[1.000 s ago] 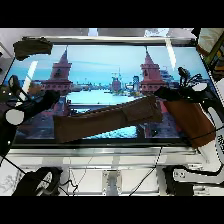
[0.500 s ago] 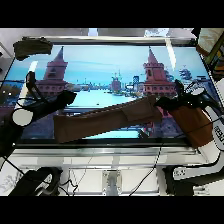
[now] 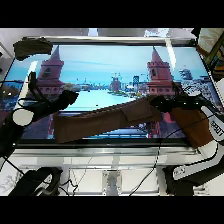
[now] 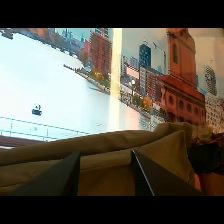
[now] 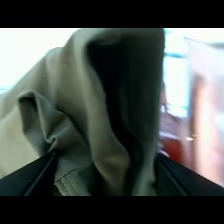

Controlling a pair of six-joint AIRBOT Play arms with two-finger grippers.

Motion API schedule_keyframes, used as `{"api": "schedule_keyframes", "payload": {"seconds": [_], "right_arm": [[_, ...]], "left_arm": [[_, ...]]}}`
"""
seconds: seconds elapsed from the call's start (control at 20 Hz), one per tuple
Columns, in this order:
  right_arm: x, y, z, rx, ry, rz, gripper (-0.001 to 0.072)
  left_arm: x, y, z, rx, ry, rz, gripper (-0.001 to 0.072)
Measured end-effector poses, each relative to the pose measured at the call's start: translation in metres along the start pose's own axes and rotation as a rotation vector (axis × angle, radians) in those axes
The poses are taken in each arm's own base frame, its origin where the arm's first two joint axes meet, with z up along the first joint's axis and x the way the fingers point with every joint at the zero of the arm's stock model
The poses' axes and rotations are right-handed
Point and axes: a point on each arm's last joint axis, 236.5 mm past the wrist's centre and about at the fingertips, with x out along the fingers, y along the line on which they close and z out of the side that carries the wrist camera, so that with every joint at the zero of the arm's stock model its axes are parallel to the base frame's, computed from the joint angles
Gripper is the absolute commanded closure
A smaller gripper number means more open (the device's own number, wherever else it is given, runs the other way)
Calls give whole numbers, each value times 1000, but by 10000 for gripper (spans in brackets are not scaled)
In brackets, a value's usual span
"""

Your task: Fold the shirts.

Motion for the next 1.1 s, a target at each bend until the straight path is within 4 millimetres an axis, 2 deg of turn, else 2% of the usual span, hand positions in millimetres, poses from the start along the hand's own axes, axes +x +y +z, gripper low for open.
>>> {"api": "schedule_keyframes", "payload": {"seconds": [0.4,0.5,0.55,0.6,0.65,0.7,0.85,0.95,1.0,1.1], "right_arm": [[0,26,-2,20,13,121,40],[-1,35,1,26,0,157,149],[-1,38,2,29,-6,170,268],[-2,40,3,30,-8,178,443],[-2,42,4,32,-11,186,652],[-2,43,4,34,-12,192,679],[-3,45,5,35,-16,201,684],[-3,46,5,36,-18,204,681],[-3,46,6,34,-19,206,605],[-4,49,6,26,-20,216,27]], "left_arm": [[0,-1,-3,-6,11,-2,357],[0,0,-3,-6,12,-2,357],[0,-1,-3,-6,11,-2,357],[0,0,-3,-7,12,-2,357],[0,-1,-3,-6,11,-2,357],[0,-1,-3,-6,11,-2,357],[0,-1,-3,-6,13,-2,357],[0,0,-4,-7,17,-1,357],[0,0,-6,-7,24,0,357],[0,0,-9,-7,38,2,357]]}}
